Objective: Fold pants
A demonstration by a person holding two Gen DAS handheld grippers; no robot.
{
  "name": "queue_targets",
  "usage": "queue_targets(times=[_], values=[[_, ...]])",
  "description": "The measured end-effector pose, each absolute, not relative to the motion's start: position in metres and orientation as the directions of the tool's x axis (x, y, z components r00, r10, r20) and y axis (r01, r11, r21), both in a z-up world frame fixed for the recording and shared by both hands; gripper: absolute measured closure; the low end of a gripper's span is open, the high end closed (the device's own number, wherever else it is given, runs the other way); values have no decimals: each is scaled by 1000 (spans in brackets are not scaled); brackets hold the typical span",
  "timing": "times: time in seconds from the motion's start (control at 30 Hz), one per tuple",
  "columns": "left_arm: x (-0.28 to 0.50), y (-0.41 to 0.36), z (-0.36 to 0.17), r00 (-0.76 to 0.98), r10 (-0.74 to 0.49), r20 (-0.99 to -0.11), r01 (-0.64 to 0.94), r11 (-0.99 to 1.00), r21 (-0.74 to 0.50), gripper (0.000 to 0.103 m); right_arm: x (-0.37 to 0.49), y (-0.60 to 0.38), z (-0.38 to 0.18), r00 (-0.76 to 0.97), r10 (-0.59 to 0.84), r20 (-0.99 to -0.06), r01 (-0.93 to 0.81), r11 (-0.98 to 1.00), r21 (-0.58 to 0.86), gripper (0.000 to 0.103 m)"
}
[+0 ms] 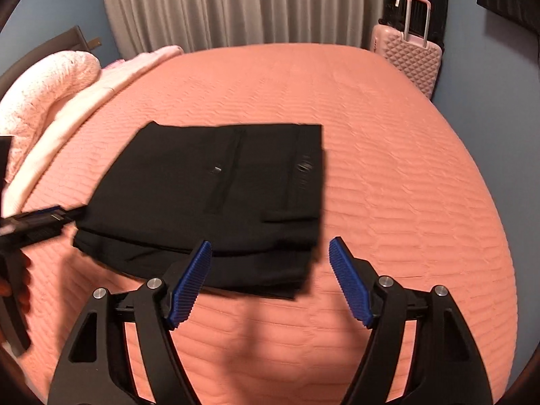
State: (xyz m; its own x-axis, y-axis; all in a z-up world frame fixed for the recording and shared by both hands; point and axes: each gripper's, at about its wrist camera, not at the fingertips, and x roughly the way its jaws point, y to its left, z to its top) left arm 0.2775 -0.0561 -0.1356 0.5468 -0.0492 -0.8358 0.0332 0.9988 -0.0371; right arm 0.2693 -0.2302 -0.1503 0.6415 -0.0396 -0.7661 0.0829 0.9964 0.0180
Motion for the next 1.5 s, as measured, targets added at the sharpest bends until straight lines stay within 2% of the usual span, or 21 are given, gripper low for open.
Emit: queue_targets(times=[0.17,0.2,0.33,0.4,0.5,0.53,0.57,0.63,0.67,0.73,0.83,0.9,0.97,1.03,1.1,1.17,1.2,1.23,1.33,1.43,1.5], values=[[258,-45,-115,633,24,-774,33,998,58,28,270,-225,-138,691,-39,-722,67,998,10,30],[258,-49,-111,643,16,-766,45,997,58,28,275,-219,-133,704,-37,-709,55,998,3,24],[280,-84,-113,607,-94,-789,121,992,-25,24,314,-205,-142,672,5,-741,29,999,34,24],[302,-107,-138,517,-141,-844,170,984,-60,24,339,-205,-163,612,89,-786,2,993,114,30],[314,-117,-177,460,-75,-885,182,983,11,19,356,-222,-195,530,43,-847,3,999,53,46],[311,-113,-181,480,-96,-872,206,979,5,19,355,-232,-202,525,52,-849,-15,999,52,62],[307,-105,-180,500,-107,-859,222,975,8,19,349,-243,-200,541,52,-839,-36,999,39,70],[304,-86,-170,511,-38,-858,178,982,62,25,342,-261,-189,541,60,-839,-11,998,64,71],[302,-71,-157,548,7,-836,128,988,92,26,339,-264,-178,561,-32,-827,46,999,-8,70],[309,-48,-126,614,-63,-787,94,996,-7,26,343,-253,-155,626,-19,-780,5,1000,-20,67],[342,-57,-111,582,-224,-782,111,974,-197,24,391,-217,-144,598,225,-769,-107,974,201,67],[372,-87,-120,535,-311,-786,147,950,-276,23,425,-204,-156,561,256,-787,-84,964,254,69],[399,-118,-144,459,-281,-843,158,959,-234,23,450,-202,-173,537,203,-819,-48,976,210,69],[414,-132,-171,415,-142,-899,141,986,-90,22,461,-219,-190,511,115,-852,10,990,140,71],[415,-123,-180,447,-133,-885,167,984,-63,19,453,-257,-194,536,187,-823,15,973,231,87],[406,-100,-170,499,-50,-865,99,995,-1,23,428,-291,-181,582,64,-810,89,986,142,83],[397,-84,-163,534,-22,-845,65,998,15,23,412,-304,-175,601,10,-799,111,989,95,72],[386,-69,-156,560,-31,-828,50,999,-4,22,400,-313,-173,611,-3,-792,118,989,88,52],[353,-29,-160,495,-141,-857,3,987,-161,16,360,-335,-178,605,122,-787,91,971,221,24],[324,-12,-190,369,-372,-852,-23,913,-408,16,341,-333,-198,555,265,-788,53,935,351,23],[308,-13,-191,429,-390,-815,-24,897,-442,16,337,-327,-217,527,300,-795,66,918,391,23]])
